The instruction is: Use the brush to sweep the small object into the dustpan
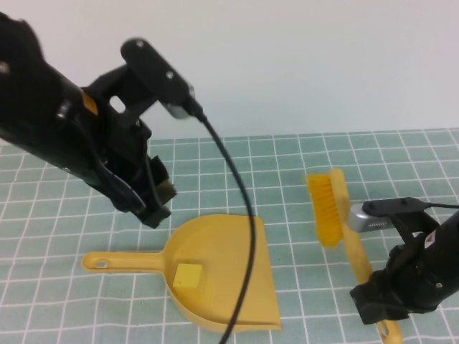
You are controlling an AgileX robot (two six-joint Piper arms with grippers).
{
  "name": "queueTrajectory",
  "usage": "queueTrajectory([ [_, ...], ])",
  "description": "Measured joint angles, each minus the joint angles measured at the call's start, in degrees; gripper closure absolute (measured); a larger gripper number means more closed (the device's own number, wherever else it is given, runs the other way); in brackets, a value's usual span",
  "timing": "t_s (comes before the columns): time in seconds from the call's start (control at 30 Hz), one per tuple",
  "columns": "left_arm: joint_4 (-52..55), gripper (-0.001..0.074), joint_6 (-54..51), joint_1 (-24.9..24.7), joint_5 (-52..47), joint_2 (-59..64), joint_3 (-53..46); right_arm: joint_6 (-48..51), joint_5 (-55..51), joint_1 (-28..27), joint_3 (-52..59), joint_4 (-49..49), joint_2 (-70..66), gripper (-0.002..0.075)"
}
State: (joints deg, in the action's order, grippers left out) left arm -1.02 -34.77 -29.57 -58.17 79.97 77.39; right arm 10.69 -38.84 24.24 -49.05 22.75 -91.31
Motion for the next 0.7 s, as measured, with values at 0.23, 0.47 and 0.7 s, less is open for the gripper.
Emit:
queueTrajectory([
  [0.23,-7.23,0.0476,-0.11,0.0,-0.11,-1.71,0.0,0.0,2.41,-0.05,0.11,-1.54,-3.25,0.0561],
  [0.47,-6.44,0.0476,-0.1,0.0,-2.85,-1.71,0.0,-1.18,3.22,-0.14,0.11,-2.02,-7.77,0.0561],
  [0.7,-6.63,0.0476,-0.1,0.0,-3.62,-1.71,0.0,-1.68,3.39,-0.14,0.11,-2.02,-8.21,0.0533],
])
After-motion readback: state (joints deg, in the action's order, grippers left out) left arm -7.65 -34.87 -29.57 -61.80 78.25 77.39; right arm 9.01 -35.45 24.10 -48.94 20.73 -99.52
